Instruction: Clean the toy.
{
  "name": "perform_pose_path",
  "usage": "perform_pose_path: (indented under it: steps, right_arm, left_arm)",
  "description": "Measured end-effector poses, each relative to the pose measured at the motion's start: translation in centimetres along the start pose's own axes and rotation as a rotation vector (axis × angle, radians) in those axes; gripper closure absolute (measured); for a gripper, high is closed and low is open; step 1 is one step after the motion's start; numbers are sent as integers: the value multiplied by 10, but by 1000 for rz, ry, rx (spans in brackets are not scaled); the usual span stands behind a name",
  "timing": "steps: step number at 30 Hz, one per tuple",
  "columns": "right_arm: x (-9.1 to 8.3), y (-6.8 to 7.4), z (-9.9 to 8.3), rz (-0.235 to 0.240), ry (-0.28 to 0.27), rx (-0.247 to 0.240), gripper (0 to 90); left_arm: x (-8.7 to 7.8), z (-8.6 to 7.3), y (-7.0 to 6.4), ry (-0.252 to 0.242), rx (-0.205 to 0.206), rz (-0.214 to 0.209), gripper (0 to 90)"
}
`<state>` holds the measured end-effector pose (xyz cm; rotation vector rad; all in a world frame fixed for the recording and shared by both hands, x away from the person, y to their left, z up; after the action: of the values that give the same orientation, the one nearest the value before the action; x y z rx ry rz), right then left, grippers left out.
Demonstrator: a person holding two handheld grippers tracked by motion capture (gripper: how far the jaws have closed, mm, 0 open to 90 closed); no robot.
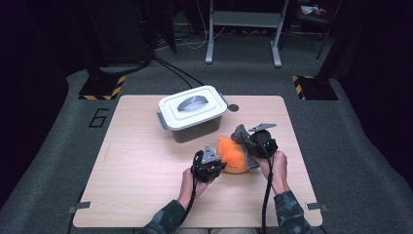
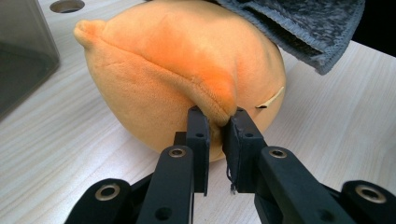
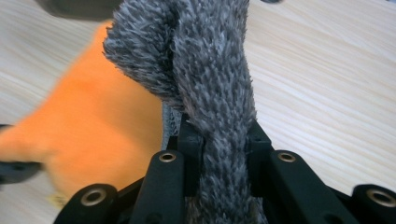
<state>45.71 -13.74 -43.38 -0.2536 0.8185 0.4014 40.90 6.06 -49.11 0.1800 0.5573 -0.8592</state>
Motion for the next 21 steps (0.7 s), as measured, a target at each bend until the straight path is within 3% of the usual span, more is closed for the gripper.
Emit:
perform_pose_path:
  steps: [9, 14, 21]
  right_arm:
    - [13, -23, -18, -18, 36, 63, 745]
    - [28, -37, -33, 10, 90, 148, 745]
    - [42, -48, -49, 10, 137, 178, 744]
  left_arm:
    - [1, -1, 0, -1, -7, -3, 805]
    - [1, -1, 1, -5, -15, -6, 804]
    - [0, -1, 3, -3, -9, -7, 804]
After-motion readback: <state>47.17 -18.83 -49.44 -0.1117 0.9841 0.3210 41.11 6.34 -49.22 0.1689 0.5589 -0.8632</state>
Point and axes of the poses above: each handheld gripper's, and its own axes: x roughly forward along the jaws, z roughly out of its top, y roughly to its left, the point moved 2 cm from there along x, roughly forward along the jaws
